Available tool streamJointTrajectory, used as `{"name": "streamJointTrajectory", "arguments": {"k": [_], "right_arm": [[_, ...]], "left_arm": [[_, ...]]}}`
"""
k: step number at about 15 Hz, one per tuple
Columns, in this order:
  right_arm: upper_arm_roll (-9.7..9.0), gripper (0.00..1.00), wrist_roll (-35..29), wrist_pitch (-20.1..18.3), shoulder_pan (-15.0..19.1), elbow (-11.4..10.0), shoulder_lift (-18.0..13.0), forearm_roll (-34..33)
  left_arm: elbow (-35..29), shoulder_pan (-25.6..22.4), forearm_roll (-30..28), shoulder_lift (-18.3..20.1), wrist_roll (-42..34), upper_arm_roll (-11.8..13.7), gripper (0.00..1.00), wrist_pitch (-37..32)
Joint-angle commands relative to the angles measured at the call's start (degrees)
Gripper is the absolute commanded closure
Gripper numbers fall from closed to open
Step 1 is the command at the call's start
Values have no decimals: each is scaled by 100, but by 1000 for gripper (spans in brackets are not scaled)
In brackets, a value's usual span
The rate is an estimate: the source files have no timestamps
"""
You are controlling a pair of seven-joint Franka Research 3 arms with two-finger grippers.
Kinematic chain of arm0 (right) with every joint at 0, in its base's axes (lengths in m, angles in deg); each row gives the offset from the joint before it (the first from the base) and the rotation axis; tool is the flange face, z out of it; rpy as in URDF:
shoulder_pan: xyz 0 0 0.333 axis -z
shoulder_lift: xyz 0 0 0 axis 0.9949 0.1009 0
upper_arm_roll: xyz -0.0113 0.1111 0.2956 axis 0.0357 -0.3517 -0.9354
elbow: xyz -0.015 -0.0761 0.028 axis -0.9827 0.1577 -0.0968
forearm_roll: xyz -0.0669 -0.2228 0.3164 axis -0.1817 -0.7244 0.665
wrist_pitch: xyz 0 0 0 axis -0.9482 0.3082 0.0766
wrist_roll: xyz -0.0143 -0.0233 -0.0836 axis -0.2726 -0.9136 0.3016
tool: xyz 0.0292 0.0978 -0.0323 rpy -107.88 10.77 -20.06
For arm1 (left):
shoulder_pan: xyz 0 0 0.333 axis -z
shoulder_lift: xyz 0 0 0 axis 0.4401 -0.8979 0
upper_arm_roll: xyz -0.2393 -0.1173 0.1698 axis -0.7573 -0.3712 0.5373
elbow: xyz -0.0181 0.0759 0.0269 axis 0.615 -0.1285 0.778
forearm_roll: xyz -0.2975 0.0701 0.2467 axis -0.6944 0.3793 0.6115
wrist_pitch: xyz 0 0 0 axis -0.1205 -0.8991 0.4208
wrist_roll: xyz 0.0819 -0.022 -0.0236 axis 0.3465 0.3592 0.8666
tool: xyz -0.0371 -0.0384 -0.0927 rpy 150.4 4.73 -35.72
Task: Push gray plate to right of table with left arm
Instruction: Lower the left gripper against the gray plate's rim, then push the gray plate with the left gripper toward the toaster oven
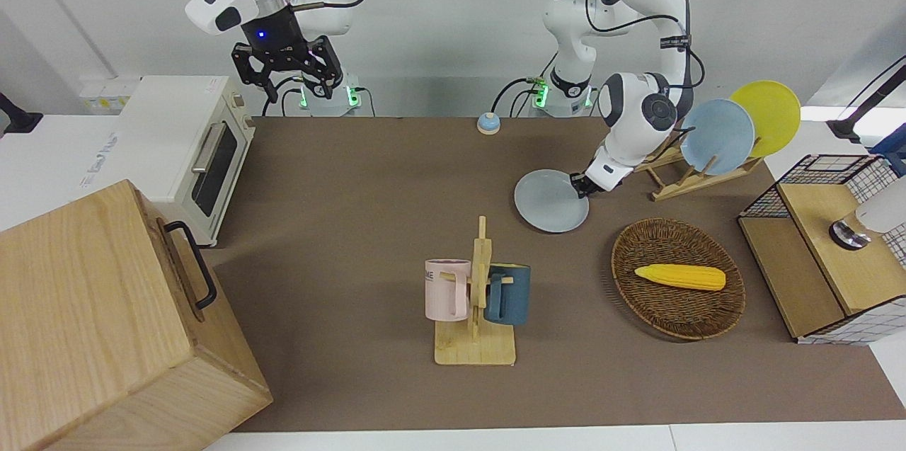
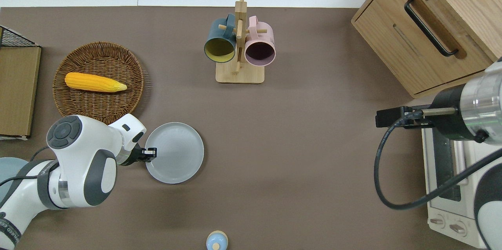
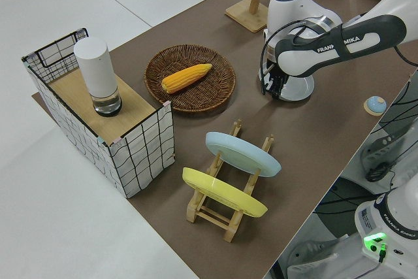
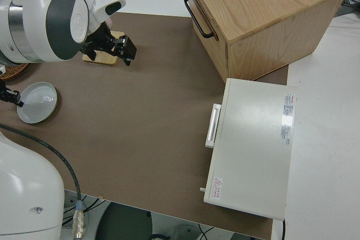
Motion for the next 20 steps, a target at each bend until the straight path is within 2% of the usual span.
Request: {"name": "streamJointTrajectory", "arguments": {"k": [1, 11, 20], "right_arm": [[-15, 5, -12, -31, 37, 82, 36, 92], [-24, 5, -12, -31, 37, 82, 36, 92], [-24, 5, -12, -31, 37, 82, 36, 92]], "left_arm": [[-124, 238, -3, -119, 147, 25, 1000, 144], [-81, 334, -56, -145, 1007, -607, 1000, 337], [-54, 616, -178, -303, 1737, -906, 1000, 636]]}}
